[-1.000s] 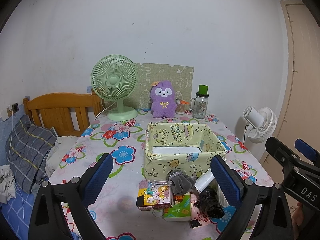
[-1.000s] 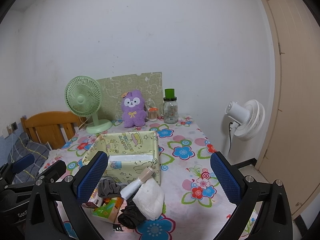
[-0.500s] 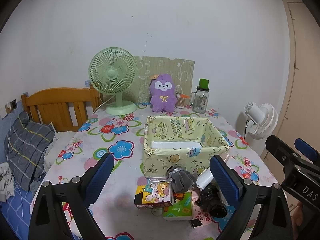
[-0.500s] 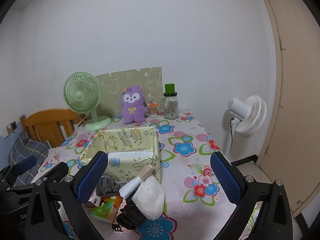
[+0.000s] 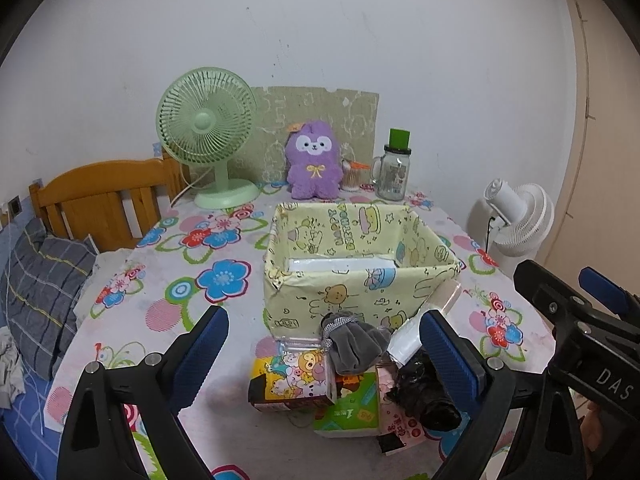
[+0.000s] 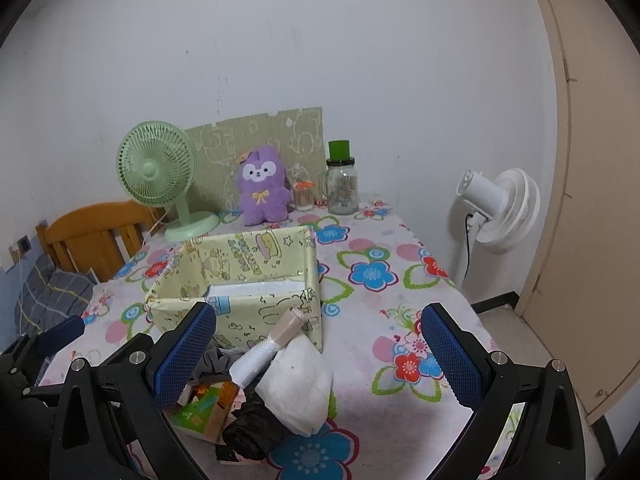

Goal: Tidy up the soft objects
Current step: 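Move the left gripper down onto the grey knitted glove and close it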

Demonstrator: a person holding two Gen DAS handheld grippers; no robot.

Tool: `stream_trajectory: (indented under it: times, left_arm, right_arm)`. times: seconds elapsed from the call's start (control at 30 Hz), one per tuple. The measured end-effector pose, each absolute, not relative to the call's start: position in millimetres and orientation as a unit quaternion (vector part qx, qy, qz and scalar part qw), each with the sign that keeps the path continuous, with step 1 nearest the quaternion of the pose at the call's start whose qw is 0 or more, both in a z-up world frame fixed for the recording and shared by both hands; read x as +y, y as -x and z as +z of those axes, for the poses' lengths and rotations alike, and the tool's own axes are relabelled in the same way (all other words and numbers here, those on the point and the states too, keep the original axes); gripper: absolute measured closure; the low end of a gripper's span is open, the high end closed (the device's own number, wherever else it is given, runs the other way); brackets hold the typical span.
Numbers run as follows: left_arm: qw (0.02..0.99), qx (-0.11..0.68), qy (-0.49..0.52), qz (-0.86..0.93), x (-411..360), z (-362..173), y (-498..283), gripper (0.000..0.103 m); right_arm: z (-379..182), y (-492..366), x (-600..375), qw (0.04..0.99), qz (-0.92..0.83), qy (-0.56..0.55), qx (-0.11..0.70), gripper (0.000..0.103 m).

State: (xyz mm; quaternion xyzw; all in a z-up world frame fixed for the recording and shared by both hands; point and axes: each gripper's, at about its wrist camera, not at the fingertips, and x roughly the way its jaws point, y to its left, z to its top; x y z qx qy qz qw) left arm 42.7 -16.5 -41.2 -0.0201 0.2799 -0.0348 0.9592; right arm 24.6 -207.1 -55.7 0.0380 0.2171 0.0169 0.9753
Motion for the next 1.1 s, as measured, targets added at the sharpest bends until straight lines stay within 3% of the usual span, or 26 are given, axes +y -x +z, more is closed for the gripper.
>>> stream_trajectory:
  times: [0.5,0.97,1.1]
  left_arm:
    - [0.947,0.319,0.021,-0.040,-21.9,-63.4,-71.7,0.010]
    - [0.933,0.355,0.024,-0.047,-26.5,-84.7,-98.9,0.012]
    - [0.929,0.366,0.021,-0.049,-28.1,-90.4,-104.6,0.015]
  right_arm:
    - [-78.2,-57.1,-201.2,0.965,0.027,-0.039,0.259,0.004]
    - [-104.3,-91.3,-200.2,0.946,0.053,-0.069,0.312,0.013]
    - [-111.1,-99.8,-198.0,0.938,0.065,-0.075,0.331,0.021]
